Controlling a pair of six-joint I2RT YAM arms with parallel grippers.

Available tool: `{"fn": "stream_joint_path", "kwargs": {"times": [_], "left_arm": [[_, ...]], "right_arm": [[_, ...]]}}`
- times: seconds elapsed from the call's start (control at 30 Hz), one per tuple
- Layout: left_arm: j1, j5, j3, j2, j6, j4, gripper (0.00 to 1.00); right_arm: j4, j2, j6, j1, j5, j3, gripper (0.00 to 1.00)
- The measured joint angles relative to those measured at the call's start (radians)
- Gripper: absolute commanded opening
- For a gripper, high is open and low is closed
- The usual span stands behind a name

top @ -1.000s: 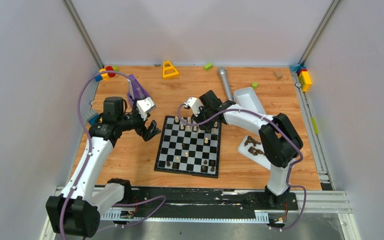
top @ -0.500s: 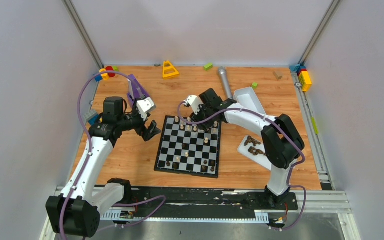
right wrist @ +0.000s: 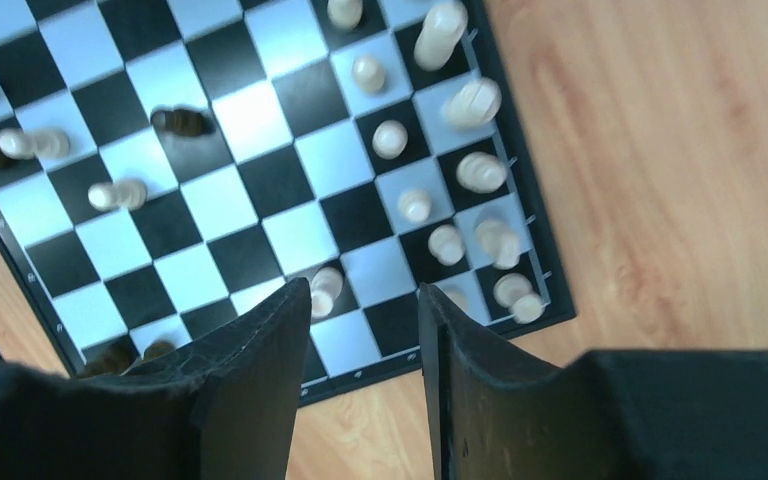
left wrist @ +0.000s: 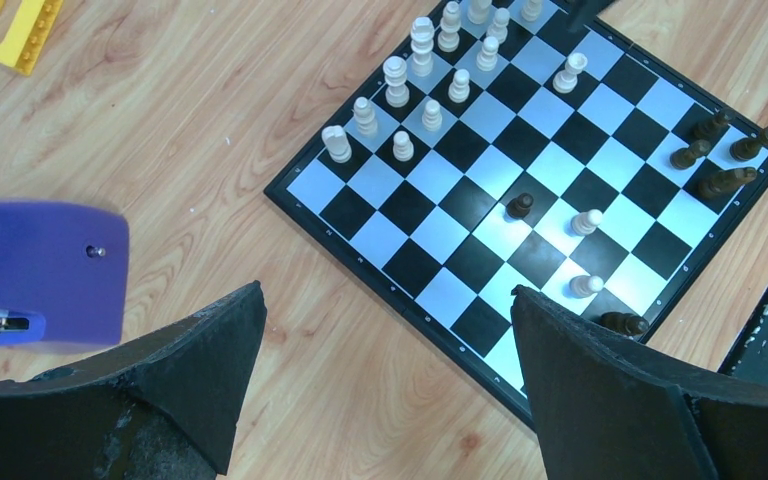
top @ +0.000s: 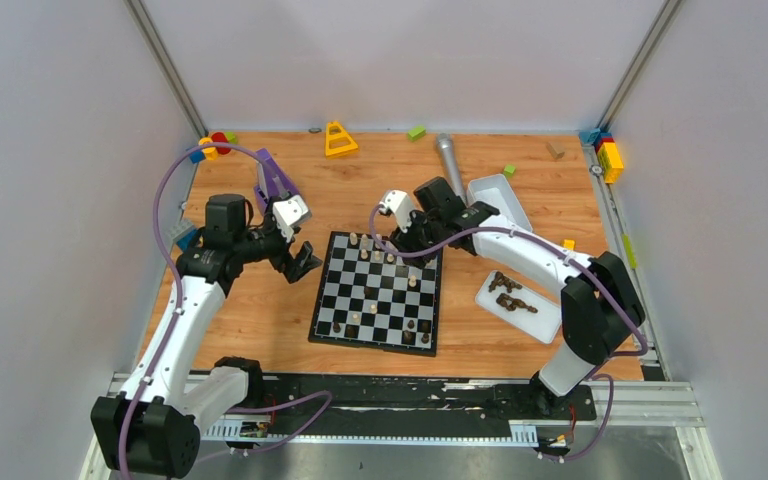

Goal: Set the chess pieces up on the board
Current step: Pick up the chess piece from the chessboard.

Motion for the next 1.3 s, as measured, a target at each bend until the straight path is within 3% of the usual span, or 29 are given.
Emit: {"fn": "stream_joint_path", "kwargs": {"times": [0.53,1.03,1.3], "left_arm": [[0.0,0.0,-0.006,-0.002,0.002,0.0,1.0],[0.0,0.0,-0.013,-0.011,0.021,-0.018,1.0],[0.0,-0.035,-0.015,-0.021,0.01,-0.017,1.0]], "right_arm": [[-0.044,0.071,0.008,0.023,-0.025,-0.069,0.47],[-0.048,0.124,0.012,0.032,-0.025,-0.066,0.06],[-0.116,0.13,0.004,0.034,-0.033,0.063,0.04]]}}
